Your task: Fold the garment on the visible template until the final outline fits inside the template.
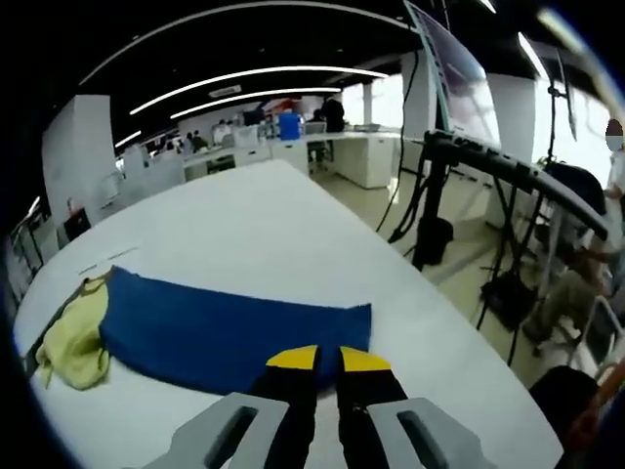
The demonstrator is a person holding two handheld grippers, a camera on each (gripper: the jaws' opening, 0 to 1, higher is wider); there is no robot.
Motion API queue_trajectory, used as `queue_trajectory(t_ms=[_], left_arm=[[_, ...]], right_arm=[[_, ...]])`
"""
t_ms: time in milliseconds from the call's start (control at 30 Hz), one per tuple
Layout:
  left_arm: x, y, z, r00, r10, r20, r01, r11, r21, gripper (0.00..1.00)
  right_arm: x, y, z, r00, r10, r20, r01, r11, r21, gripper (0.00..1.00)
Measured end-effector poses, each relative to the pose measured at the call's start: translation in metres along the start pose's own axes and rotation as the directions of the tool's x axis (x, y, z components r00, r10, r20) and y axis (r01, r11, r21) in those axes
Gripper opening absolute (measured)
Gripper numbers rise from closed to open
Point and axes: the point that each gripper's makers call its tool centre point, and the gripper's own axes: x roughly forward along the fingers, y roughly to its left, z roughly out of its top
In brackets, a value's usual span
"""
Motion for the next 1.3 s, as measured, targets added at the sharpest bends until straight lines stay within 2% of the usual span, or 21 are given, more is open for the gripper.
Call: queue_trajectory(t_ms=[100, 167, 333, 400, 433, 533, 600, 667, 800, 833, 933, 1000, 1033, 1100, 1167, 1200, 1300], left_arm=[[-0.004, 0.007, 0.0, 1.0, 0.019, 0.002, -0.019, 1.0, 0.0, 0.09], [-0.006, 0.007, 0.002, 1.0, 0.022, 0.008, -0.022, 0.999, 0.045, 0.17], [-0.017, -0.014, 0.021, 0.994, -0.062, 0.092, 0.058, 0.998, 0.039, 0.26], [-0.02, -0.019, 0.026, 0.992, -0.073, 0.107, 0.066, 0.996, 0.068, 0.29], [-0.021, -0.023, 0.027, 0.99, -0.085, 0.113, 0.076, 0.994, 0.081, 0.32], [-0.025, -0.041, 0.034, 0.978, -0.153, 0.142, 0.142, 0.986, 0.086, 0.38], [-0.029, -0.054, 0.039, 0.967, -0.197, 0.163, 0.191, 0.98, 0.052, 0.41], [-0.034, -0.066, 0.044, 0.955, -0.238, 0.179, 0.233, 0.971, 0.048, 0.45], [-0.039, -0.083, 0.047, 0.938, -0.285, 0.195, 0.282, 0.958, 0.041, 0.51], [-0.04, -0.086, 0.047, 0.936, -0.291, 0.196, 0.288, 0.957, 0.045, 0.53], [-0.045, -0.097, 0.05, 0.92, -0.327, 0.214, 0.324, 0.945, 0.052, 0.57], [-0.051, -0.106, 0.053, 0.904, -0.354, 0.239, 0.35, 0.935, 0.062, 0.59], [-0.053, -0.11, 0.056, 0.894, -0.366, 0.257, 0.363, 0.93, 0.061, 0.6], [-0.055, -0.116, 0.054, 0.887, -0.381, 0.261, 0.378, 0.923, 0.064, 0.62], [-0.058, -0.125, 0.053, 0.878, -0.403, 0.26, 0.396, 0.915, 0.082, 0.63], [-0.059, -0.131, 0.051, 0.873, -0.417, 0.254, 0.406, 0.909, 0.098, 0.62], [-0.064, -0.146, 0.048, 0.856, -0.453, 0.251, 0.436, 0.892, 0.122, 0.61]], right_arm=[[-0.002, 0.004, 0.001, 1.0, 0.013, -0.008, -0.013, 1.0, -0.008, 0.1], [-0.003, 0.012, -0.001, 0.998, 0.042, -0.039, -0.044, 0.998, -0.034, 0.14], [-0.007, 0.036, 0.005, 0.99, 0.131, -0.046, -0.134, 0.988, -0.071, 0.29], [-0.01, 0.057, 0.008, 0.974, 0.218, -0.057, -0.222, 0.972, -0.077, 0.38], [-0.011, 0.062, 0.009, 0.969, 0.24, -0.053, -0.244, 0.967, -0.074, 0.41], [-0.016, 0.086, 0.013, 0.939, 0.341, -0.05, -0.343, 0.938, -0.047, 0.52], [-0.02, 0.097, 0.013, 0.921, 0.384, -0.066, -0.388, 0.919, -0.068, 0.57], [-0.024, 0.113, 0.013, 0.895, 0.438, -0.08, -0.445, 0.889, -0.112, 0.6], [-0.033, 0.133, 0.009, 0.857, 0.503, -0.113, -0.515, 0.839, -0.174, 0.64], [-0.036, 0.14, 0.007, 0.84, 0.527, -0.129, -0.543, 0.818, -0.193, 0.65], [-0.041, 0.151, 0.001, 0.812, 0.563, -0.153, -0.583, 0.785, -0.21, 0.67], [-0.043, 0.156, -0.003, 0.803, 0.571, -0.169, -0.595, 0.775, -0.211, 0.68], [-0.043, 0.157, -0.006, 0.799, 0.572, -0.188, -0.602, 0.761, -0.241, 0.67], [-0.044, 0.16, -0.012, 0.797, 0.563, -0.218, -0.604, 0.742, -0.29, 0.65], [-0.046, 0.167, -0.017, 0.781, 0.58, -0.233, -0.625, 0.727, -0.284, 0.64], [-0.048, 0.172, -0.02, 0.764, 0.596, -0.245, -0.645, 0.712, -0.279, 0.64], [-0.051, 0.181, -0.025, 0.738, 0.622, -0.261, -0.675, 0.68, -0.286, 0.63]])
